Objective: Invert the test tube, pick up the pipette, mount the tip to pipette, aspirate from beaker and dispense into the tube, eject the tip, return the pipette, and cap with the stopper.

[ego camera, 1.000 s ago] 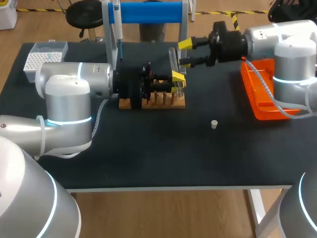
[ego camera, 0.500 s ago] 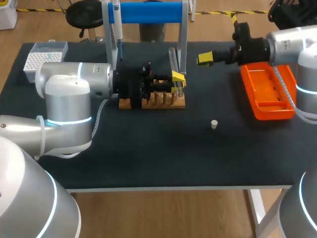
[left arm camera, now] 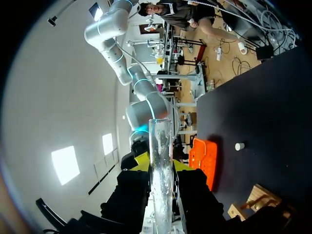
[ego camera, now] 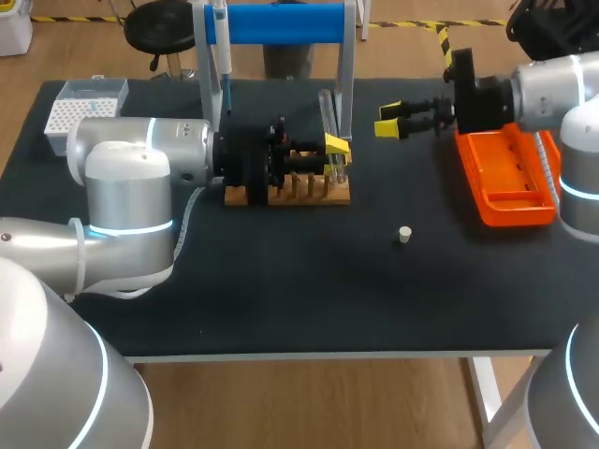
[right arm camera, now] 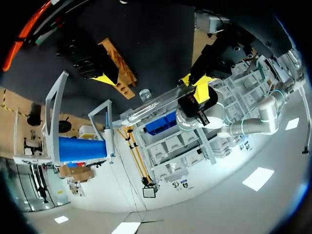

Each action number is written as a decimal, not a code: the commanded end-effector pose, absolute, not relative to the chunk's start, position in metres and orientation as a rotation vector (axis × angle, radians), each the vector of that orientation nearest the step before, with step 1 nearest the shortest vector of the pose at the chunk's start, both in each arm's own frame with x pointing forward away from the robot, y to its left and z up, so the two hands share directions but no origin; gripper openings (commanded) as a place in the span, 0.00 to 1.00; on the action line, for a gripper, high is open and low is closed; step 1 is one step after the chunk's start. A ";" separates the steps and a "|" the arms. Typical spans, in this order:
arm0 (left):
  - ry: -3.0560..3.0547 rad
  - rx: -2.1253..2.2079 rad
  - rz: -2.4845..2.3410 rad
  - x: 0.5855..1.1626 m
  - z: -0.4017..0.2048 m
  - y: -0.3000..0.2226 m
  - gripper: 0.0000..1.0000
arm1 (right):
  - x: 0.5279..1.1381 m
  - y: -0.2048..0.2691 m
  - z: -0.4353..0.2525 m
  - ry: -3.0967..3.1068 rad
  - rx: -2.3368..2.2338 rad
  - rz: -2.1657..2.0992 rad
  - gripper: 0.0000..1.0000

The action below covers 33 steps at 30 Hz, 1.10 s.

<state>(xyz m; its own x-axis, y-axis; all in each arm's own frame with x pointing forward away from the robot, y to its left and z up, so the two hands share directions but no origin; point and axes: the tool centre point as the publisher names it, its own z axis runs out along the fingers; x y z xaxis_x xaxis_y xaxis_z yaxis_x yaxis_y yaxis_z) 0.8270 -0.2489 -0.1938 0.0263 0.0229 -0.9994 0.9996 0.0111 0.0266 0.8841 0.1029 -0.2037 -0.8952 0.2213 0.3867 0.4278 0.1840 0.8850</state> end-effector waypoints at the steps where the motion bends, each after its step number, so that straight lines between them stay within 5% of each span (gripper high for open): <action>1: 1.213 1.231 -1.168 0.827 -0.193 -0.249 0.00 | 0.873 0.105 -0.208 -2.291 -0.659 -1.884 1.00; 33: 1.392 1.216 -1.267 0.831 -0.188 -0.242 0.00 | 0.874 0.108 -0.221 -2.461 -0.612 -1.898 1.00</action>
<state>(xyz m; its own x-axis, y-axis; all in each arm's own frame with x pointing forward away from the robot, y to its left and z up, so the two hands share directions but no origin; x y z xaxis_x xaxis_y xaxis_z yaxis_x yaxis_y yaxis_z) 0.8288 -0.2462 -0.1983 -0.0880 0.0465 -0.9950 0.9960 0.0191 -0.0872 0.8736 0.1074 -0.2212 -0.9252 0.3151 0.2113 0.2841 0.2062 0.9364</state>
